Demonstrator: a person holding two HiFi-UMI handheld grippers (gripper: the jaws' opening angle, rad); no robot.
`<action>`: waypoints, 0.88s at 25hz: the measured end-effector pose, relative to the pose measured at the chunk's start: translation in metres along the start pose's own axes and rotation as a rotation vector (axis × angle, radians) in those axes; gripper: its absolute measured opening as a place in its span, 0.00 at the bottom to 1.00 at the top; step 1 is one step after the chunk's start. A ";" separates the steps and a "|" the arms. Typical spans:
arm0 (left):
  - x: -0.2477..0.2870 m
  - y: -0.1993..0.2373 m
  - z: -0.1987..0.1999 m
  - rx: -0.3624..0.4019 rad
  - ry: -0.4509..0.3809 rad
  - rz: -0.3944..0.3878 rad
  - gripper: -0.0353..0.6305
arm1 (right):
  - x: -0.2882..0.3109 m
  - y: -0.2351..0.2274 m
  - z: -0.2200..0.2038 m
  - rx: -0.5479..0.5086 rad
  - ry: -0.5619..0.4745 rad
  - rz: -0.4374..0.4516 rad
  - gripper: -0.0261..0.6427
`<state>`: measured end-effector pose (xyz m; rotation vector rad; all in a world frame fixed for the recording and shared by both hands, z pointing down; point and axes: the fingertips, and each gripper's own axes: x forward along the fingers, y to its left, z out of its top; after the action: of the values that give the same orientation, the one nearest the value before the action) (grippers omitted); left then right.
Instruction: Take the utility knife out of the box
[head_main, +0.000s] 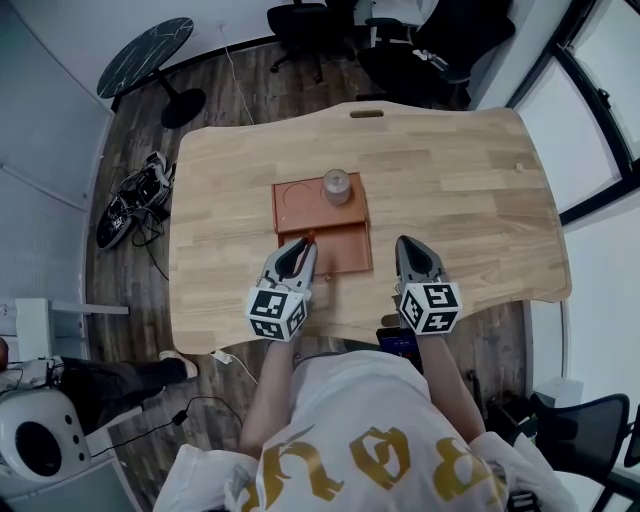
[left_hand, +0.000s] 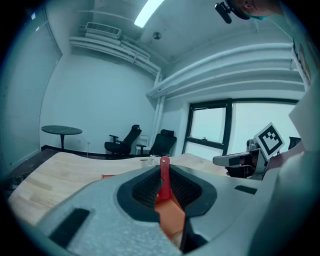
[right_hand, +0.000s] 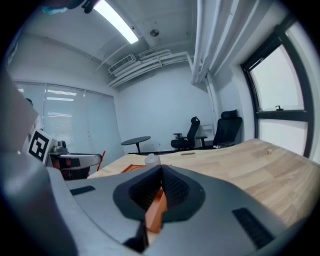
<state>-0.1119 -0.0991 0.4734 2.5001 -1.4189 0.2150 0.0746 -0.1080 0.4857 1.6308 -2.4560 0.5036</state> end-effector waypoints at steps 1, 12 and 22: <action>-0.003 0.000 0.002 -0.002 -0.009 0.005 0.13 | -0.002 0.002 0.003 0.000 -0.007 0.004 0.06; -0.010 -0.002 0.010 0.007 -0.034 0.006 0.13 | -0.004 0.011 -0.002 -0.031 0.034 -0.005 0.06; -0.012 -0.009 0.014 0.061 -0.043 -0.001 0.13 | -0.005 0.020 -0.003 -0.020 0.015 0.038 0.06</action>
<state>-0.1102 -0.0892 0.4558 2.5686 -1.4493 0.2079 0.0575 -0.0958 0.4831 1.5697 -2.4780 0.4932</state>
